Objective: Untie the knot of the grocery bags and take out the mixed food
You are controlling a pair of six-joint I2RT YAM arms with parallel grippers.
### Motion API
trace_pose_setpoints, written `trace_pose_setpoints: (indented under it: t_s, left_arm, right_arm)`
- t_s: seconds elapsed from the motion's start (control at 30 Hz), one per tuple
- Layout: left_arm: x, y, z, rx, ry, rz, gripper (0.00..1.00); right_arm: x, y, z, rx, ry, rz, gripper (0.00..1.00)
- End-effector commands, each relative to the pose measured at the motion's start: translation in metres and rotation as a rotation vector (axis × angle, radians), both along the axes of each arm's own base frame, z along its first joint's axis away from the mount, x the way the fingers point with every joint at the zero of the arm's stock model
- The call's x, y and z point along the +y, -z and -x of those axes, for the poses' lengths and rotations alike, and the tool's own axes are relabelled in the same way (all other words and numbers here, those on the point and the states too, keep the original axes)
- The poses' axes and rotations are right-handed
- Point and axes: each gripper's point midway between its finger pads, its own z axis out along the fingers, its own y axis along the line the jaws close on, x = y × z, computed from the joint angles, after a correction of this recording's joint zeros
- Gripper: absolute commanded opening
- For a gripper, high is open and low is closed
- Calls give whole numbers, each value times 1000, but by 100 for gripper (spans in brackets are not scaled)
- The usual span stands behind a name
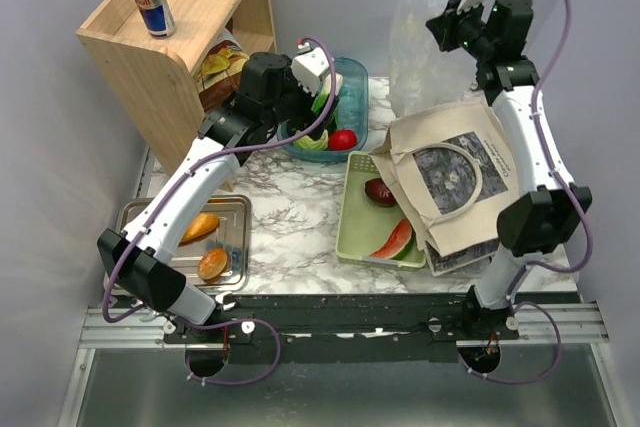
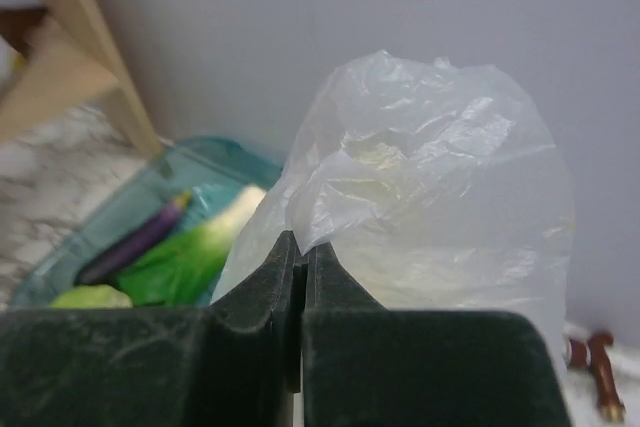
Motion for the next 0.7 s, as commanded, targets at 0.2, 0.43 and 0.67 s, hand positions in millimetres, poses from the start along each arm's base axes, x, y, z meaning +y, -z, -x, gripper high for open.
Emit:
trace_pose_setpoints:
  t_s: [0.2,0.43,0.67]
  left_arm:
    - [-14,-126,11,-374,147,152,99]
    - [-7,-166,25,-552,202,107,98]
    - [-37,-46,36,-402,537,-184,99]
  right_arm:
    - [73,-96,121,-147,-548,-150,1]
    - [84,-52,201,-82,-756,5,1]
    - [66,26,265,-36,-836,262,1]
